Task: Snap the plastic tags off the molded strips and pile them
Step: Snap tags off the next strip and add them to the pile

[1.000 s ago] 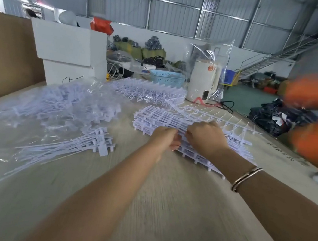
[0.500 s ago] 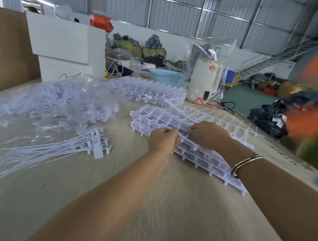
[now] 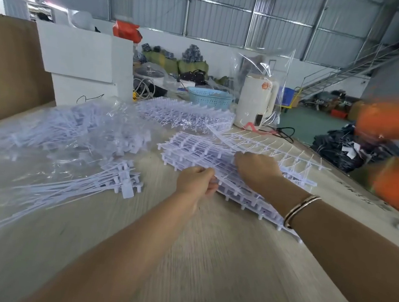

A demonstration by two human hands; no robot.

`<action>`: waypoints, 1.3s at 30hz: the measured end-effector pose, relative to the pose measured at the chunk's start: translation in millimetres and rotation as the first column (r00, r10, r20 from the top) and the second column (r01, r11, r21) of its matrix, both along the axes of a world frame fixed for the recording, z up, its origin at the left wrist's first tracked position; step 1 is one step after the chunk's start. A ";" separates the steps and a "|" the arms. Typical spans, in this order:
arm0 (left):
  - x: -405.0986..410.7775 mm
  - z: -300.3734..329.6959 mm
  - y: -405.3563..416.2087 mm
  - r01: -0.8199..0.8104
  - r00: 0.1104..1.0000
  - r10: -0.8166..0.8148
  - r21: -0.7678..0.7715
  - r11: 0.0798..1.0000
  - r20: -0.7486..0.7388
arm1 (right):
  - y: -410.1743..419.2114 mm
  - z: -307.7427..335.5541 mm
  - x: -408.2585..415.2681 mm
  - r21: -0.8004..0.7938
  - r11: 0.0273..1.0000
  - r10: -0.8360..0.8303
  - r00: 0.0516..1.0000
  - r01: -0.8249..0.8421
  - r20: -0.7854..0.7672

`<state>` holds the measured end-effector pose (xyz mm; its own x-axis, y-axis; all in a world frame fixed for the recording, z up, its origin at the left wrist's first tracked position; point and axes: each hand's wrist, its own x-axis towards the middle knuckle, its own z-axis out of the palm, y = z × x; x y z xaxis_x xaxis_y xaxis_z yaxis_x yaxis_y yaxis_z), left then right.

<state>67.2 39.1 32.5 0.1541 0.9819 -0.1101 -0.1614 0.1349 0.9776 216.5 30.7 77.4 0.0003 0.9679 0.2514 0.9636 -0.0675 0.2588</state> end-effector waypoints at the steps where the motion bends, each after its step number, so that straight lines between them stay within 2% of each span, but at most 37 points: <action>1: 0.6 1.5 0.0 -0.007 1.000 0.007 0.014 1.000 0.011 | 0.4 4.4 0.6 0.044 0.999 -0.029 1.000 0.030 -0.011; 3: 1.7 2.0 1.8 -0.017 1.000 0.017 0.033 0.999 -0.007 | 1.2 13.5 3.5 0.105 0.991 -0.077 0.995 0.084 -0.064; 5: 3.6 1.1 3.4 -0.032 0.999 0.033 0.040 0.999 -0.027 | 2.3 16.5 4.4 0.084 0.993 -0.068 0.990 0.079 -0.122; 8: 6.1 -0.1 3.3 -0.045 0.999 0.045 0.016 0.999 0.013 | 3.5 7.3 -1.5 -0.145 0.989 -0.029 0.986 0.004 -0.166; 10: 5.6 -0.5 1.9 -0.039 0.999 0.039 0.038 0.999 0.011 | 4.5 1.8 -3.8 -0.194 0.981 -0.050 0.984 0.015 -0.174; 14: 1.0 -5.3 3.6 -0.014 1.000 0.014 0.022 1.000 0.027 | 10.4 8.7 0.8 -0.122 0.991 -0.085 0.970 0.058 -0.229; 17: -1.2 -10.0 4.8 -0.005 0.998 0.005 -0.012 1.000 0.063 | 15.8 27.5 11.7 0.026 0.992 -0.110 0.952 0.122 -0.284; 19: -1.7 -11.0 5.6 -0.004 0.997 0.005 -0.021 1.000 0.072 | 16.9 40.9 20.0 0.113 0.977 -0.142 0.949 0.180 -0.283; 22: -6.0 -7.9 3.2 -0.033 0.997 0.035 -0.022 0.999 0.070 | 14.6 55.1 29.3 0.159 0.951 -0.216 0.937 0.265 -0.273; 24: -14.7 -1.8 -0.4 -0.161 0.986 0.158 0.080 0.984 0.051 | 11.4 58.4 28.4 0.159 0.947 -0.239 0.942 0.280 -0.233; 26: -29.3 9.7 -3.9 -0.281 0.957 0.289 0.263 0.923 0.008 | 7.3 49.9 21.5 0.093 0.975 -0.186 0.970 0.201 -0.156; 28: -46.9 27.7 -9.4 -0.343 0.934 0.353 0.419 0.841 0.056 | 0.4 27.6 12.4 -0.045 0.997 -0.073 0.990 0.068 -0.117; 30: -67.7 48.7 -16.1 -0.380 0.921 0.368 0.512 0.770 0.130 | -6.5 10.7 6.9 -0.211 0.977 -0.019 0.984 -0.020 -0.179; 32: -87.4 65.4 -22.6 -0.317 0.938 0.336 0.596 0.738 0.084 | -8.3 11.5 8.7 -0.296 0.954 -0.064 0.943 -0.037 -0.326; 34: -106.8 75.6 -30.0 -0.151 0.967 0.250 0.667 0.729 -0.055 | -10.3 18.6 11.2 -0.399 0.916 -0.112 0.926 -0.044 -0.359; 36: -125.2 83.4 -36.0 0.006 0.993 0.074 0.671 0.741 -0.091 | -12.7 24.9 13.4 -0.422 0.905 -0.120 0.917 -0.058 -0.381; 37: -132.9 85.8 -37.8 0.085 0.996 -0.047 0.645 0.759 -0.075 | -14.1 27.6 14.1 -0.366 0.928 -0.103 0.898 -0.068 -0.427; 39: -145.2 85.2 -41.0 0.281 0.958 -0.262 0.552 0.785 -0.115 | -17.5 33.5 15.8 -0.117 0.992 -0.026 0.801 -0.054 -0.598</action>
